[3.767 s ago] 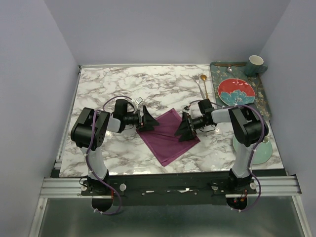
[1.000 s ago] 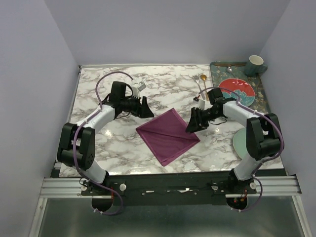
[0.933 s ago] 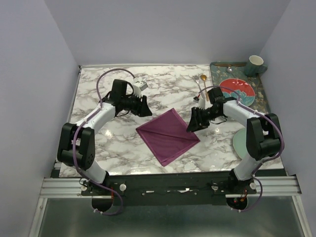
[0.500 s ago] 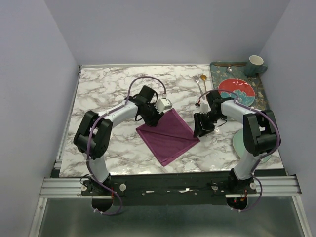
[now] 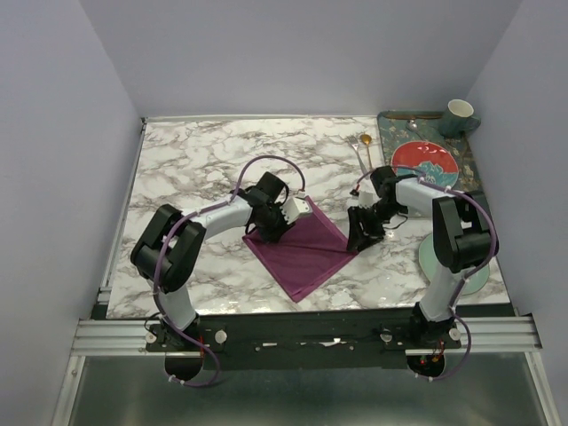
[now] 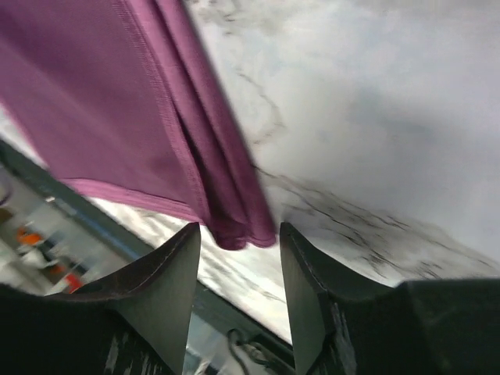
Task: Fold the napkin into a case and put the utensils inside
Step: Rotate the upper triangle-folded napkin at the center of the board.
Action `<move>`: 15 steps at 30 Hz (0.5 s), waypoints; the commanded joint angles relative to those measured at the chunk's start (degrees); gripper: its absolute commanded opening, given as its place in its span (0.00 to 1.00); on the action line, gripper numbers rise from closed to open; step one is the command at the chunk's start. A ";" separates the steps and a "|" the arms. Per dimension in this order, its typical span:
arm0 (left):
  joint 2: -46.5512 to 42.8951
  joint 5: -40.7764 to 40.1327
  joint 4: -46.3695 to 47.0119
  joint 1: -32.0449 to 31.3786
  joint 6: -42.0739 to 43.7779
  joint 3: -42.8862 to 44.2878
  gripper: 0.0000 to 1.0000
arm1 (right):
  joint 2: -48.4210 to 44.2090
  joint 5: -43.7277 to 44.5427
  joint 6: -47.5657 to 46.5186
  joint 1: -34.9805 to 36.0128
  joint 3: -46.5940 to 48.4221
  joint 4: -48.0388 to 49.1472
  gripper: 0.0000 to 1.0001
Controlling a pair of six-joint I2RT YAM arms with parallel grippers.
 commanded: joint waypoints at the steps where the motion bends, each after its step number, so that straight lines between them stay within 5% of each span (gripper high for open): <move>1: 0.50 -0.93 -2.99 -1.44 -2.05 -3.15 0.30 | 5.89 -6.86 0.99 -0.31 -0.38 -1.09 0.53; 15: -0.11 -1.89 -2.28 -1.62 -2.05 -4.82 0.30 | 5.99 -12.57 1.69 -3.21 1.11 -1.44 0.47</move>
